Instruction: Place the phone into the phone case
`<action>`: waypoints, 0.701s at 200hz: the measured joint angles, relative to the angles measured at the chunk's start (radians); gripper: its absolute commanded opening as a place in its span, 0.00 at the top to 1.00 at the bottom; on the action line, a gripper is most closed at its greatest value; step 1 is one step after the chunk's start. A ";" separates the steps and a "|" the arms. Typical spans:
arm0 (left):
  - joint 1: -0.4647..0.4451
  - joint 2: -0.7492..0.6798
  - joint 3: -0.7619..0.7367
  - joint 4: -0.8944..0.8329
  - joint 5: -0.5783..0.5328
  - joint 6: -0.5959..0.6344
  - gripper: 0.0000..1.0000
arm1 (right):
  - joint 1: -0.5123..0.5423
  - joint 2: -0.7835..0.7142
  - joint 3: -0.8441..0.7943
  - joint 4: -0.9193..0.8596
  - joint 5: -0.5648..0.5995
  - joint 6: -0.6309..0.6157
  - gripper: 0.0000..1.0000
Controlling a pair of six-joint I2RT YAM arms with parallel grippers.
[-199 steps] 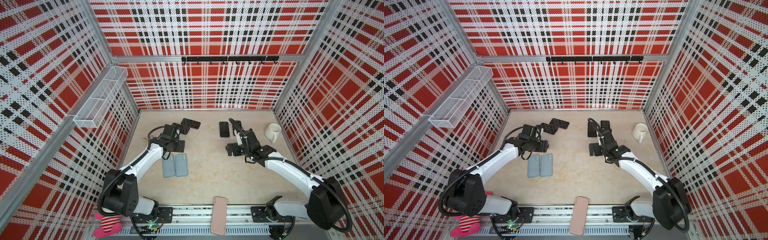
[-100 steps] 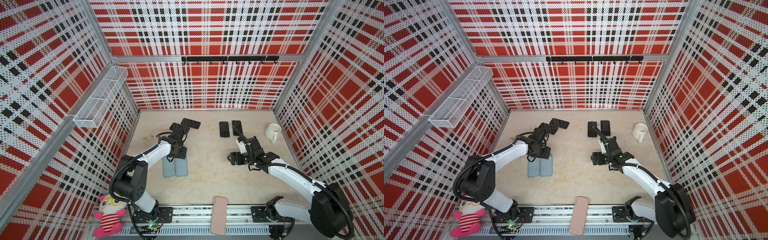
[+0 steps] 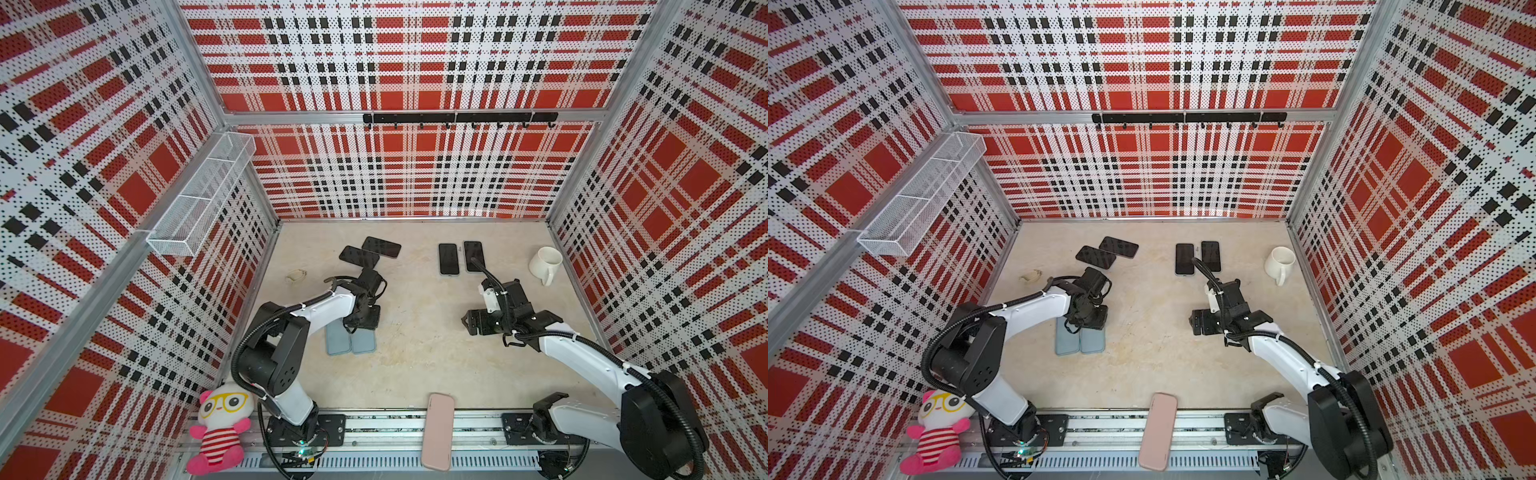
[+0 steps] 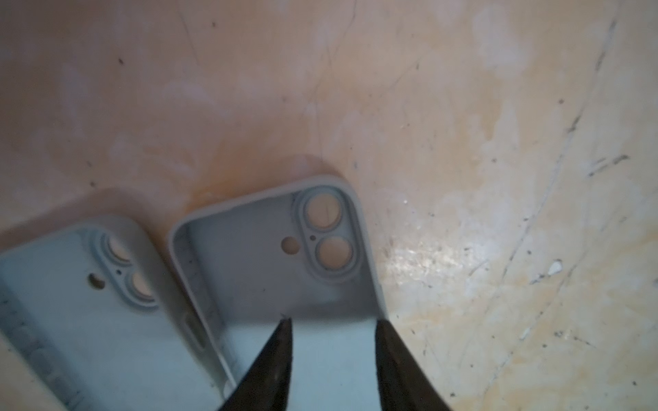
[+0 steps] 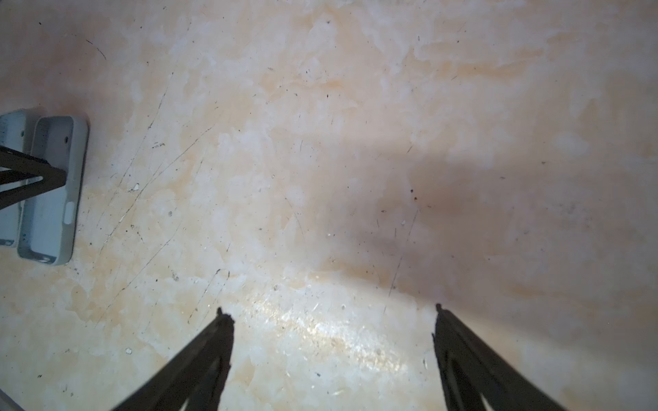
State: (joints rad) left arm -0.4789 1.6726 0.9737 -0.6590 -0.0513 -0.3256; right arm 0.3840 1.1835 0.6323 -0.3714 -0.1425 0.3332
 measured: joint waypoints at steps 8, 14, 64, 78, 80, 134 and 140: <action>-0.002 0.003 -0.003 0.007 0.000 -0.009 0.69 | -0.001 -0.006 -0.002 0.001 0.000 0.000 0.10; -0.004 0.005 -0.006 0.013 0.000 -0.012 0.71 | -0.002 -0.008 -0.002 0.003 0.000 -0.001 0.10; -0.025 0.010 -0.033 0.105 0.056 -0.063 0.77 | -0.005 -0.010 -0.009 0.004 0.000 -0.003 0.09; -0.043 0.010 -0.040 0.152 0.096 -0.085 0.77 | -0.005 -0.010 -0.010 0.004 0.001 -0.003 0.09; -0.045 0.011 -0.040 0.157 0.100 -0.087 0.77 | -0.005 -0.010 -0.010 0.004 0.001 -0.003 0.09; -0.150 0.090 0.029 0.294 0.243 -0.143 0.70 | -0.005 -0.013 -0.010 0.003 0.011 -0.011 0.05; -0.159 0.100 0.055 0.285 0.251 -0.134 0.66 | -0.006 -0.016 -0.010 0.002 0.014 -0.012 0.05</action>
State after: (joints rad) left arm -0.6376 1.7721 1.0290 -0.3740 0.1997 -0.4595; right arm 0.3782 1.1675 0.6224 -0.3691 -0.1287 0.3214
